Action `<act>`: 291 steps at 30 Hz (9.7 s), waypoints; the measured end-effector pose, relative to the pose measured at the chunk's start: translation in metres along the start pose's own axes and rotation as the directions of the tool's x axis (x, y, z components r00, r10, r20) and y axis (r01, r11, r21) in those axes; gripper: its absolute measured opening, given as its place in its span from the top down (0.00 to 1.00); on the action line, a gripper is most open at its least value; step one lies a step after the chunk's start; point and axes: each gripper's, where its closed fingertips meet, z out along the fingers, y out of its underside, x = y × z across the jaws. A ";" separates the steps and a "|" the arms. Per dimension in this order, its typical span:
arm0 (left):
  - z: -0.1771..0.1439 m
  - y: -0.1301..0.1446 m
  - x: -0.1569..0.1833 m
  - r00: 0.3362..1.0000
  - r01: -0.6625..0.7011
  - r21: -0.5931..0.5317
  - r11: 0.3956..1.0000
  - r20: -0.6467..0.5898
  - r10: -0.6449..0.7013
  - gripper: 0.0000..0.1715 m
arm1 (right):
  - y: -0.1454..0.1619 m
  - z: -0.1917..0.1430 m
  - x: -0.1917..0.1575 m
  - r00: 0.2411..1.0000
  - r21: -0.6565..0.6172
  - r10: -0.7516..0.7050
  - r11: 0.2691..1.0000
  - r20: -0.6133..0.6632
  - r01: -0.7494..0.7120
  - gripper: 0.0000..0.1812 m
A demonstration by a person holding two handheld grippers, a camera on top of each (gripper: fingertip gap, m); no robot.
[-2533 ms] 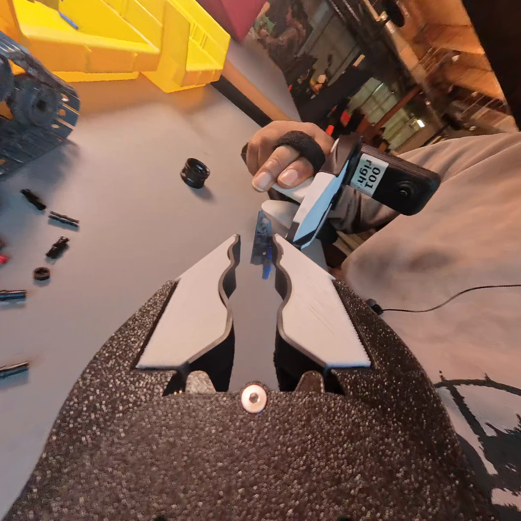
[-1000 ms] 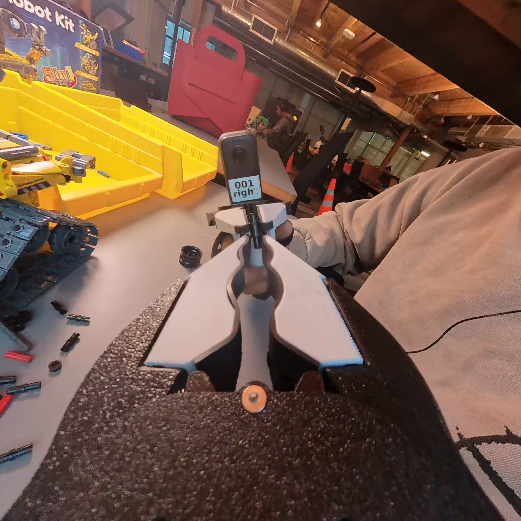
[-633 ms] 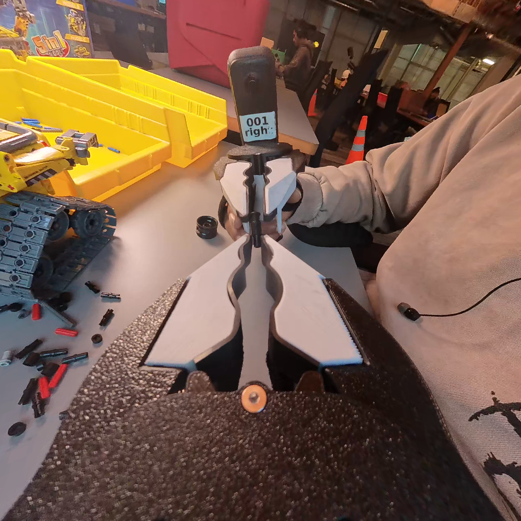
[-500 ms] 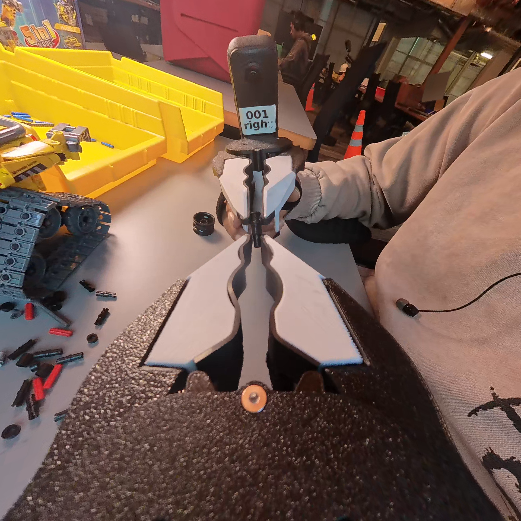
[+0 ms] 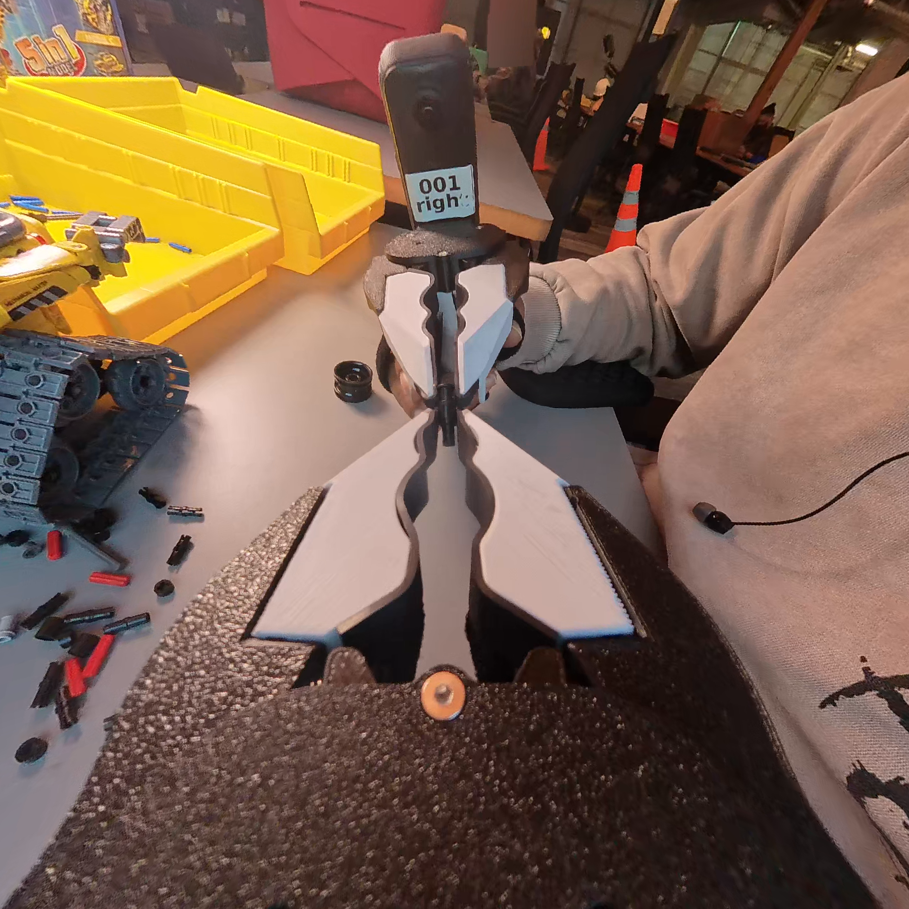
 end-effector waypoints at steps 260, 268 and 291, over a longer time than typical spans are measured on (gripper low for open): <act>-0.013 0.057 -0.050 0.969 -0.120 -0.217 0.969 0.185 0.162 0.71 | -0.069 -0.193 0.228 0.406 -0.470 -0.420 0.883 -0.811 -0.025 0.60; 0.008 0.076 -0.035 0.974 -0.143 -0.312 0.939 0.123 0.190 0.71 | -0.034 -0.102 0.101 0.645 -0.474 -0.518 0.841 -0.562 0.262 1.00; 0.015 0.065 -0.028 0.991 -0.088 -0.265 0.960 0.079 0.112 0.95 | 0.072 -0.016 0.038 0.776 -0.550 -0.597 0.725 -0.201 0.415 0.78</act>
